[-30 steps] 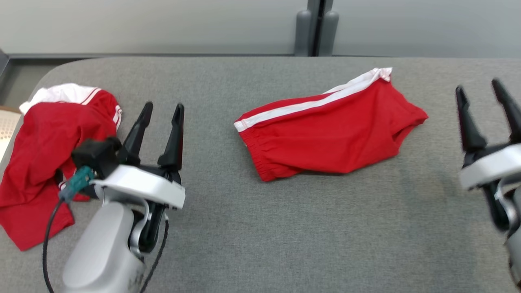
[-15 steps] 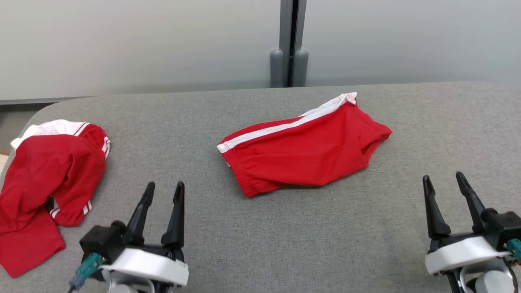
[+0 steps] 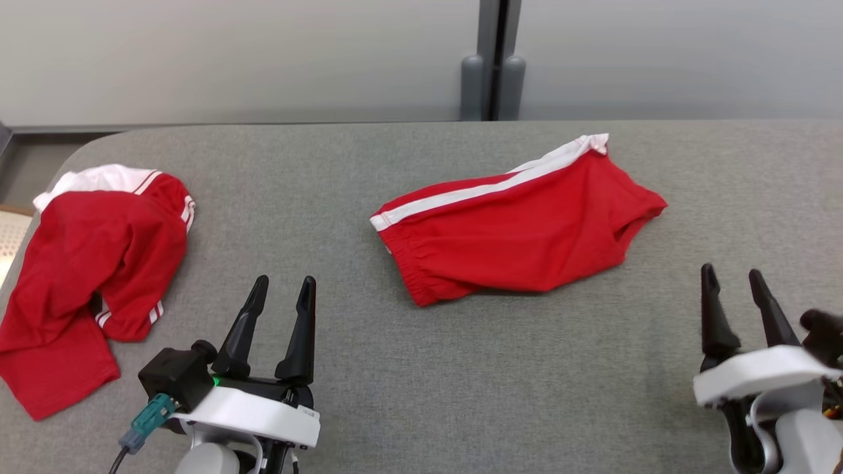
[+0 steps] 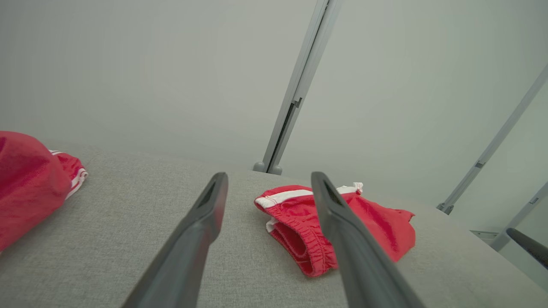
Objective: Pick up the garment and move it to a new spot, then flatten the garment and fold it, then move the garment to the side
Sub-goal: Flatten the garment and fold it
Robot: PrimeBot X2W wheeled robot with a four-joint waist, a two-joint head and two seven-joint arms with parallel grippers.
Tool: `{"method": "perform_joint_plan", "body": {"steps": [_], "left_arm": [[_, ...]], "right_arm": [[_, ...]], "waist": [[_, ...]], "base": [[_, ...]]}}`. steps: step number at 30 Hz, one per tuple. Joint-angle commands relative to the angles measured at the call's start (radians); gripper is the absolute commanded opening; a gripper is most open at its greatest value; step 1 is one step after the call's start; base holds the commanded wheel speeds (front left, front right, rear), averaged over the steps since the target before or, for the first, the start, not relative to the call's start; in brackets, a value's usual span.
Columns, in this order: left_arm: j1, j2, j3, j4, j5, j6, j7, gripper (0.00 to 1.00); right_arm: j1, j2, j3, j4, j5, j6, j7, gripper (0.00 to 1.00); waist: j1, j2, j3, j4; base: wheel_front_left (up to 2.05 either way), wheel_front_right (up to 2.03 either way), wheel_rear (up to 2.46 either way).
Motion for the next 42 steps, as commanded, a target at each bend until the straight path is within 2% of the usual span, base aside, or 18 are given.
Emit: {"method": "perform_joint_plan", "body": {"steps": [1, 6, 12, 20, 28, 40, 41, 42], "left_arm": [[-0.014, 0.004, 0.0, 0.003, -0.007, -0.003, 0.0, 1.0], [-0.043, 0.003, -0.026, 0.014, -0.022, -0.003, 0.0, 1.0], [-0.067, 0.003, -0.064, 0.036, -0.037, -0.003, 0.0, 1.0], [-0.077, 0.003, -0.12, 0.027, -0.052, -0.003, 0.0, 1.0], [-0.097, 0.003, -0.165, 0.008, -0.055, -0.003, 0.0, 1.0], [-0.127, 0.004, -0.191, -0.005, -0.079, -0.003, 0.0, 1.0], [-0.128, 0.004, -0.191, -0.003, -0.081, -0.003, 0.0, 1.0], [-0.131, 0.003, -0.191, -0.002, -0.081, -0.003, 0.0, 1.0]], "right_arm": [[-0.024, 0.004, -0.013, 0.008, 0.031, 0.0, 0.018, 1.0], [-0.131, 0.031, -0.089, 0.072, 0.195, 0.0, 0.169, 1.0], [-0.247, 0.038, -0.197, 0.176, 0.263, 0.0, 0.304, 1.0], [-0.394, 0.032, -0.311, 0.343, 0.23, 0.0, 0.405, 1.0], [-0.495, 0.039, -0.422, 0.497, 0.185, 0.0, 0.436, 1.0], [-0.614, 0.012, -0.488, 0.649, 0.089, 0.0, 0.484, 1.0], [-0.623, 0.011, -0.491, 0.658, 0.083, 0.0, 0.485, 0.93], [-0.632, 0.012, -0.496, 0.664, 0.081, 0.0, 0.482, 0.42]], "waist": [[0.0, 0.0, 0.023, 0.021], [0.0, 0.0, 0.077, 0.062], [0.0, 0.0, 0.12, 0.128], [0.0, 0.0, 0.164, 0.179], [0.0, 0.0, 0.193, 0.21], [0.0, 0.0, 0.247, 0.244], [0.0, 0.0, 0.249, 0.246], [0.0, 0.0, 0.25, 0.247]], "base": [[0.0, 0.0, 0.0], [0.0, 0.0, 0.0], [0.0, 0.0, 0.0], [0.0, 0.0, 0.0], [0.0, 0.0, 0.0], [0.0, 0.0, 0.0], [0.0, 0.0, 0.0], [0.0, 0.0, 0.0]]}}
